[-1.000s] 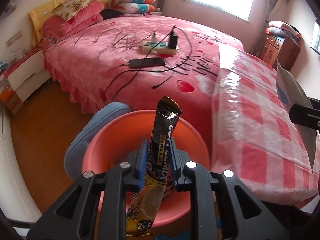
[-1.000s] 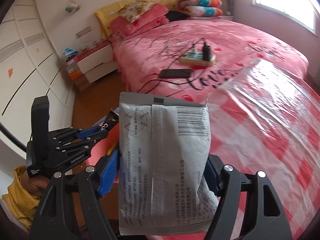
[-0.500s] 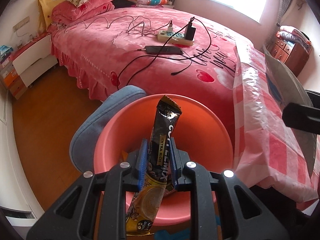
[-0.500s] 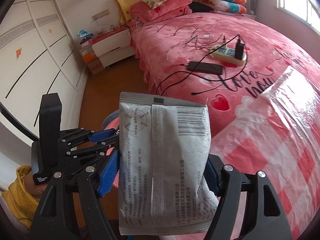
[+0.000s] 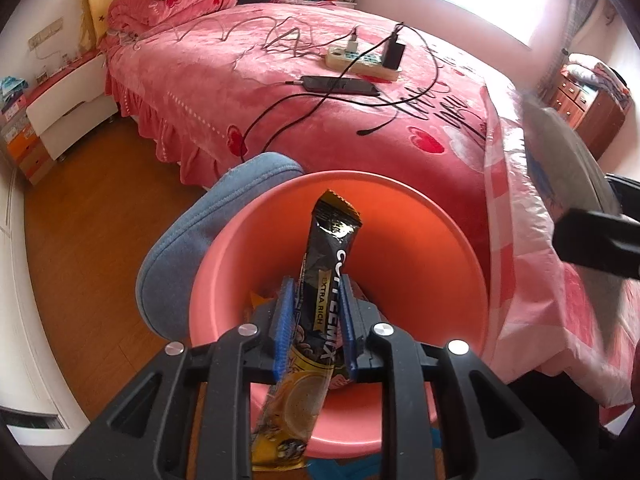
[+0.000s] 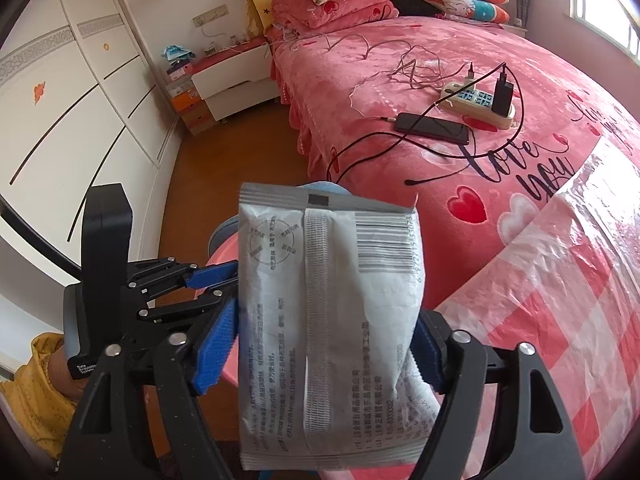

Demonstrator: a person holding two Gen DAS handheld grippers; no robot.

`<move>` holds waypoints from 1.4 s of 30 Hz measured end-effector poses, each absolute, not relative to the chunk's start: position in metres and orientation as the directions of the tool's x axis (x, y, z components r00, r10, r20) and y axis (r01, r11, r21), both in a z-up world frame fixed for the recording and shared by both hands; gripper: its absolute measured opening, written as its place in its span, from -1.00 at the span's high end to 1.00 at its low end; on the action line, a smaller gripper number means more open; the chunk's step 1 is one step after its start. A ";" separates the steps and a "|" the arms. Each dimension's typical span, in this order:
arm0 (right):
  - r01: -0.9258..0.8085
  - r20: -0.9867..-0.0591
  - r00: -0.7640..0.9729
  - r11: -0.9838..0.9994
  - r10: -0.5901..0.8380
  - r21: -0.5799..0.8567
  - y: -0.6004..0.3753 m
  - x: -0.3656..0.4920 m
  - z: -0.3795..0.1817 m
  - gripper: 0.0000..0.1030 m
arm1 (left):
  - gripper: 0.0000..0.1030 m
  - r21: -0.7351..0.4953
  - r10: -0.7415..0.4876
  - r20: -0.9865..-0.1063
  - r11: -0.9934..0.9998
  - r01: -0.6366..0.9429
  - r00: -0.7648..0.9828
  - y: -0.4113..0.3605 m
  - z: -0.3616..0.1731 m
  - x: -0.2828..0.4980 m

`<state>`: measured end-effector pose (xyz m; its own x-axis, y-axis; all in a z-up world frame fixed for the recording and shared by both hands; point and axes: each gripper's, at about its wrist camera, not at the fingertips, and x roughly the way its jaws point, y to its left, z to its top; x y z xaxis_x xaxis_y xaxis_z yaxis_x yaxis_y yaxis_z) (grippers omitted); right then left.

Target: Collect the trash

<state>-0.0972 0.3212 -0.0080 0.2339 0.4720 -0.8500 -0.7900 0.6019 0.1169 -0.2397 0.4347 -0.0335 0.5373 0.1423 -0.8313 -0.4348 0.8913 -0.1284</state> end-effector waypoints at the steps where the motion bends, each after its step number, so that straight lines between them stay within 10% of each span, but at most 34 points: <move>1: -0.784 -0.849 0.230 0.608 0.475 0.128 0.321 -0.095 -0.010 -0.68 | 0.11 -0.136 0.143 -0.834 0.883 -0.449 0.533 0.437 -0.036 -0.240; 19: -0.688 -0.767 0.453 0.725 0.454 0.023 0.267 -0.089 0.026 -0.72 | -0.74 0.002 0.304 -0.788 0.871 -0.492 0.536 0.435 -0.013 -0.233; 42: -0.499 -0.677 0.646 0.866 0.352 -0.025 0.160 -0.091 0.063 -0.79 | -0.81 -0.011 0.232 -0.650 0.949 -0.314 0.723 0.351 0.067 -0.179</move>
<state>-0.0912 0.1604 0.0634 0.6460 0.3524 -0.6771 -0.4989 0.8663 -0.0252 -0.1795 0.3506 0.0668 0.7233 0.2317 -0.6505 -0.3139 0.9494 -0.0109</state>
